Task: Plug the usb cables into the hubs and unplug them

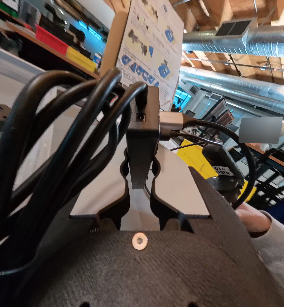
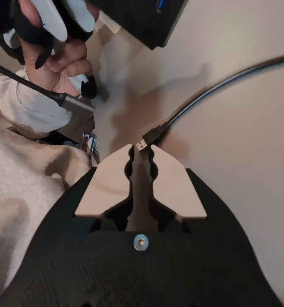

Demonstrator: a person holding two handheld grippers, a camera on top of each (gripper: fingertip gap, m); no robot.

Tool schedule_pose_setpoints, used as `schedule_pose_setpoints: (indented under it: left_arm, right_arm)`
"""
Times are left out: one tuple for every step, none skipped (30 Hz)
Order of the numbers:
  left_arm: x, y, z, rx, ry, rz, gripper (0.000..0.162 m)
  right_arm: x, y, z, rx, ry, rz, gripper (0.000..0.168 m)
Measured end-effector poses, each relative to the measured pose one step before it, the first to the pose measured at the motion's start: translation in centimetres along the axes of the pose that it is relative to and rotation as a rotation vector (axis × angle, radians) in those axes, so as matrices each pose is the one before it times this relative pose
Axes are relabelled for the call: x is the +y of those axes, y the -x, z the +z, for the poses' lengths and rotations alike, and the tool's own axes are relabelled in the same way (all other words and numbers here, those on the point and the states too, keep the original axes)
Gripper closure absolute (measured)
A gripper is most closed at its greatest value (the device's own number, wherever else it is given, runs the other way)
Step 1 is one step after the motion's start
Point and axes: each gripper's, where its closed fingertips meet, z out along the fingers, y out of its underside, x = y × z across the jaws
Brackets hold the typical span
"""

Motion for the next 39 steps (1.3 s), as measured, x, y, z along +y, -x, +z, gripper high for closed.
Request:
schedule_pose_setpoints:
  left_arm:
    - [-0.481,0.088,-0.169,-0.0121,-0.0227,0.0175,0.137]
    - [-0.354,0.050,-0.127,-0.0085,-0.0160,0.0143,0.137]
    - [-0.164,-0.010,-0.054,-0.0017,-0.0059,0.0101,0.137]
    - [0.008,-0.048,0.007,0.0026,0.0023,0.0059,0.137]
    - [0.130,-0.063,0.044,0.0034,0.0049,0.0021,0.137]
    - [0.203,-0.065,0.059,0.0038,0.0064,0.0003,0.137]
    - [0.243,-0.054,0.043,0.0028,0.0069,0.0007,0.137]
    - [0.196,-0.024,0.061,-0.0009,0.0049,0.0018,0.137]
    - [0.094,-0.030,0.066,-0.0013,0.0029,0.0044,0.137]
    - [-0.027,-0.075,0.027,0.0006,-0.0013,0.0083,0.137]
    - [-0.166,-0.099,-0.015,0.0006,-0.0073,0.0110,0.137]
    - [-0.261,-0.074,-0.061,-0.0002,-0.0106,0.0117,0.137]
    - [-0.288,-0.047,-0.072,-0.0014,-0.0114,0.0102,0.137]
    - [-0.305,0.008,-0.112,-0.0038,-0.0122,0.0048,0.137]
    - [-0.341,0.050,-0.133,-0.0061,-0.0148,-0.0012,0.136]
    - [-0.316,0.091,-0.138,-0.0080,-0.0142,-0.0027,0.137]
    - [-0.236,0.122,-0.107,-0.0087,-0.0084,0.0016,0.137]
    - [-0.168,0.118,-0.088,-0.0061,-0.0060,0.0041,0.137]
    - [-0.088,0.102,-0.035,-0.0023,-0.0025,0.0009,0.137]
    - [0.028,0.120,0.003,-0.0012,0.0027,-0.0052,0.137]
    - [0.114,0.121,0.026,0.0000,0.0054,-0.0103,0.137]
    - [0.146,0.109,0.036,0.0001,0.0065,-0.0136,0.136]
    - [0.172,0.086,0.045,0.0016,0.0080,-0.0156,0.137]
    - [0.174,0.029,0.040,0.0034,0.0083,-0.0162,0.137]
    - [0.158,0.018,0.036,0.0027,0.0075,-0.0138,0.137]
    - [0.161,0.003,0.040,0.0023,0.0073,-0.0094,0.137]
    - [0.159,0.013,0.038,0.0007,0.0075,-0.0061,0.137]
    - [0.124,0.038,0.026,-0.0019,0.0065,-0.0029,0.137]
    - [0.085,0.043,0.017,-0.0033,0.0035,-0.0008,0.137]
    - [0.022,0.010,-0.007,-0.0013,0.0005,0.0001,0.136]
    - [-0.007,-0.023,0.000,0.0014,0.0001,0.0000,0.137]
    - [-0.010,-0.029,0.007,0.0014,0.0002,0.0007,0.136]
    - [0.003,-0.052,0.009,0.0012,0.0004,0.0023,0.137]
    - [0.045,-0.048,0.015,0.0008,0.0019,0.0041,0.136]
    - [0.094,-0.049,0.032,0.0002,0.0037,0.0050,0.137]
    - [0.129,-0.057,0.042,0.0006,0.0045,0.0044,0.137]
    - [0.134,-0.074,0.043,0.0019,0.0043,0.0037,0.137]
    - [0.150,-0.067,0.038,0.0020,0.0049,0.0041,0.137]
    - [0.141,-0.073,0.045,0.0014,0.0052,0.0046,0.137]
  right_arm:
    - [-0.470,0.043,0.168,0.0177,-0.0062,-0.0596,0.150]
    - [-0.615,-0.395,-0.211,0.0471,-0.0152,-0.0828,0.149]
    - [-0.692,-0.697,-0.472,0.0588,-0.0183,-0.0941,0.149]
    - [-0.659,-0.787,-0.561,0.0515,-0.0154,-0.0987,0.144]
    - [-0.680,-0.819,-0.497,0.0404,-0.0157,-0.0951,0.139]
    - [-0.677,-0.536,-0.334,0.0089,-0.0141,-0.0945,0.134]
    - [-0.385,-0.264,-0.185,-0.0227,0.0147,-0.0917,0.129]
    - [0.145,-0.252,-0.091,-0.0351,0.0549,-0.0857,0.130]
    - [0.349,-0.284,0.050,-0.0382,0.0685,-0.0749,0.126]
    - [0.265,-0.219,0.189,-0.0424,0.0656,-0.0601,0.122]
    - [0.127,0.029,0.326,-0.0558,0.0599,-0.0497,0.120]
    - [0.023,0.055,0.413,-0.0485,0.0541,-0.0466,0.119]
    - [-0.053,-0.035,0.516,-0.0312,0.0473,-0.0530,0.119]
    - [-0.177,-0.080,0.656,-0.0160,0.0356,-0.0548,0.118]
    - [-0.294,-0.032,0.760,-0.0087,0.0245,-0.0502,0.118]
    - [-0.335,0.068,0.808,-0.0057,0.0195,-0.0462,0.121]
    - [-0.488,0.289,0.627,-0.0213,0.0049,-0.0428,0.129]
    - [-0.675,0.047,0.428,-0.0102,-0.0187,-0.0231,0.129]
    - [-0.075,0.135,0.437,-0.0183,0.0137,-0.0211,0.130]
    - [0.074,0.242,0.284,-0.0247,0.0161,-0.0117,0.136]
    - [0.007,0.059,0.126,-0.0125,-0.0002,0.0000,0.138]
    - [0.026,-0.011,0.007,-0.0053,-0.0048,0.0093,0.141]
    - [0.095,-0.018,-0.025,-0.0013,-0.0053,0.0154,0.145]
    - [0.123,-0.008,-0.050,0.0045,-0.0073,0.0212,0.146]
    - [0.178,-0.080,-0.067,0.0123,-0.0042,0.0358,0.147]
    - [0.292,-0.241,-0.114,0.0258,0.0062,0.0600,0.148]
    - [0.430,-0.312,-0.175,0.0314,0.0171,0.0750,0.150]
    - [0.516,-0.393,-0.197,0.0377,0.0170,0.0815,0.151]
    - [0.562,-0.440,-0.225,0.0430,0.0115,0.0812,0.153]
    - [0.596,-0.517,-0.229,0.0506,0.0068,0.0749,0.153]
    - [0.623,-0.612,-0.240,0.0606,0.0028,0.0757,0.154]
    - [0.657,-0.653,-0.242,0.0628,0.0034,0.0817,0.155]
    - [0.667,-0.601,-0.231,0.0568,0.0010,0.0924,0.156]
    - [0.573,-0.340,-0.203,0.0327,-0.0058,0.0981,0.156]
    - [0.422,0.042,-0.190,0.0035,-0.0138,0.0877,0.155]
    - [0.333,0.185,-0.200,-0.0082,-0.0141,0.0634,0.155]
    - [0.320,0.067,-0.190,0.0015,-0.0097,0.0395,0.155]
    - [0.284,0.002,-0.186,0.0088,-0.0064,0.0172,0.155]
    - [0.189,0.033,-0.181,0.0073,-0.0082,-0.0071,0.155]
